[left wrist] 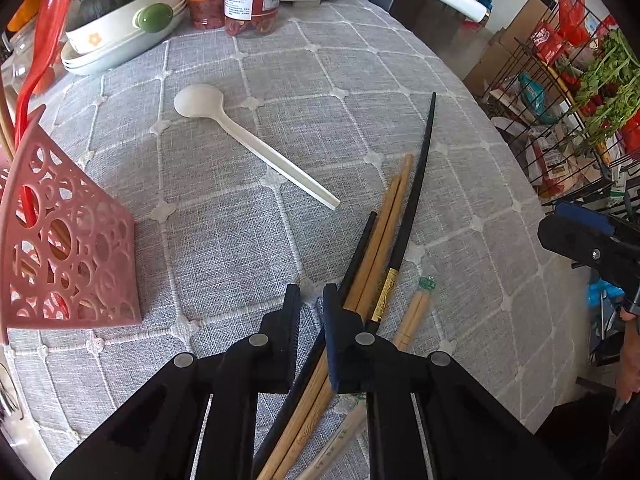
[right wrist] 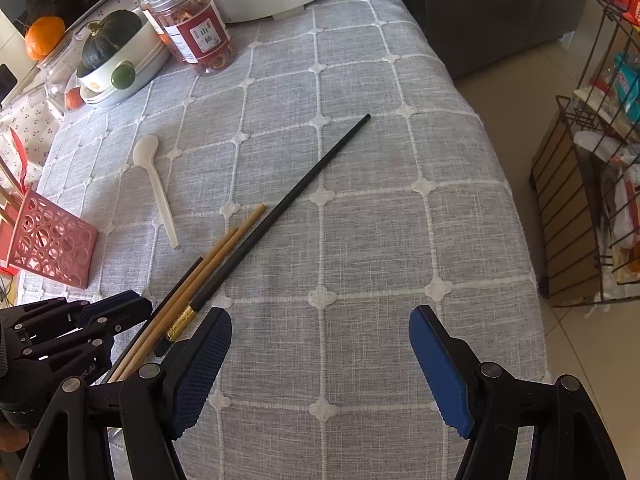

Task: Organize utensils
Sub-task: 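Grasp a black chopstick with the left tool while the right tool reaches toward the remaining chopsticks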

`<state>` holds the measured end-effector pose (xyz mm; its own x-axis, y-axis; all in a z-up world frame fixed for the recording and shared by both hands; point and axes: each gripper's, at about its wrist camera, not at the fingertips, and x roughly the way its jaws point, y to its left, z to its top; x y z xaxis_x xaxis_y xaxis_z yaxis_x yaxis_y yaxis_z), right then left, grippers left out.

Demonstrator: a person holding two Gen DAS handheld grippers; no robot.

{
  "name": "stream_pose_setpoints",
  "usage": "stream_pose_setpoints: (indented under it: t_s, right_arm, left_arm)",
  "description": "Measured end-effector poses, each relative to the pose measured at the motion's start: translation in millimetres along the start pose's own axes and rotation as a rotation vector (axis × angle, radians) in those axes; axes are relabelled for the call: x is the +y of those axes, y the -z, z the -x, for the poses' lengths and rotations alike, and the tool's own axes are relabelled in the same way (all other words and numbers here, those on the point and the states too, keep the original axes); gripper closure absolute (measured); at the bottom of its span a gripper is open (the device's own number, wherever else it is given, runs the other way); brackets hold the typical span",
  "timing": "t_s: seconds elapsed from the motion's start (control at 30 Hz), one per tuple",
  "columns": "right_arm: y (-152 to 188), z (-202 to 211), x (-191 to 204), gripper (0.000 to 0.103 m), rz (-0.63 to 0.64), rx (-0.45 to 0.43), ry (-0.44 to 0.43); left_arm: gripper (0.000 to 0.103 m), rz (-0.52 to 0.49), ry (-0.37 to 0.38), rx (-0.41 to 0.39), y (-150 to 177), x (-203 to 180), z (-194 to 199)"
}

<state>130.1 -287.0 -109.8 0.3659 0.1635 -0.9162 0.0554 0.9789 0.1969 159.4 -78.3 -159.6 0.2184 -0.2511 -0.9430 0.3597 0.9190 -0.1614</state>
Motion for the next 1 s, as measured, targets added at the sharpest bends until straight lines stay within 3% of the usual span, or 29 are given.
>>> stream_pose_setpoints:
  t_s: [0.13, 0.3, 0.67, 1.0]
  right_arm:
    - [-1.1, -0.2, -2.0, 0.025, -0.005, -0.004, 0.001]
    - [-2.0, -2.3, -3.0, 0.025, -0.01, -0.001, 0.004]
    - [-1.8, -3.5, -3.0, 0.025, -0.014, 0.0, 0.008]
    - [-2.4, -9.1, -1.5, 0.025, -0.016, 0.015, 0.008]
  left_arm:
    - [0.092, -0.013, 0.024, 0.001, -2.3, -3.0, 4.1]
    - [0.092, -0.044, -0.011, 0.011, -0.7, -8.8, -1.0]
    - [0.092, -0.078, -0.01, 0.046, -4.0, -14.8, -8.0]
    - [0.092, -0.134, -0.106, -0.048, -7.1, -29.7, -15.3]
